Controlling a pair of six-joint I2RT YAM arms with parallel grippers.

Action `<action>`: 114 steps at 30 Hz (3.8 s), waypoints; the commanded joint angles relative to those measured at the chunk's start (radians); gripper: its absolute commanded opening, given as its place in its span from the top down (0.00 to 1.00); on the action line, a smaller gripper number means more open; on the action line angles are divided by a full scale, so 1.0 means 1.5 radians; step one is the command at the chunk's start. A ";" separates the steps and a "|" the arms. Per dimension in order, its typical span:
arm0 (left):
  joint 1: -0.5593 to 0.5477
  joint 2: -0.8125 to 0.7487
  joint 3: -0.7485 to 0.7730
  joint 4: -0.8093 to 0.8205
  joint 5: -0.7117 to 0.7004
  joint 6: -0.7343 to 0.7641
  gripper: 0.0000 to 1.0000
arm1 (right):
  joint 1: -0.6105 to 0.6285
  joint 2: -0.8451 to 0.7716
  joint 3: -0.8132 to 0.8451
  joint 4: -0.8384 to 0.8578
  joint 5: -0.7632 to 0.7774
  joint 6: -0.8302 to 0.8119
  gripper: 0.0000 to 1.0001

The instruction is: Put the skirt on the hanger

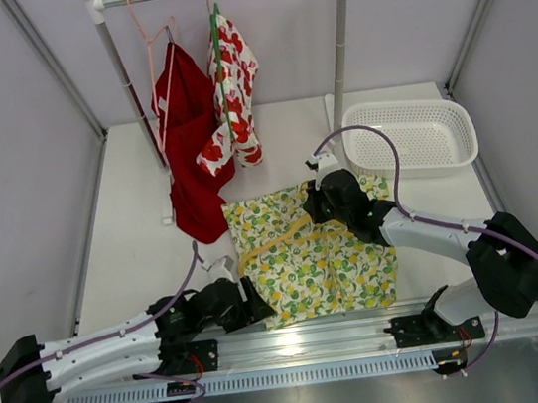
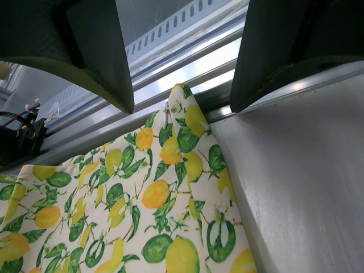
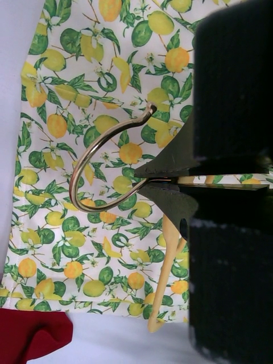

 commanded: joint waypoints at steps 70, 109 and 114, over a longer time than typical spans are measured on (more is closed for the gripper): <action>0.077 0.058 0.320 0.014 -0.113 0.502 0.41 | 0.116 -0.074 -0.042 0.025 0.099 0.078 1.00; 0.188 0.306 0.554 0.154 0.373 0.834 0.78 | 0.057 -0.286 0.278 -0.269 -0.015 -0.102 1.00; 0.188 0.297 0.560 0.181 0.337 0.796 1.00 | 0.039 -0.279 0.298 -0.276 -0.009 -0.114 1.00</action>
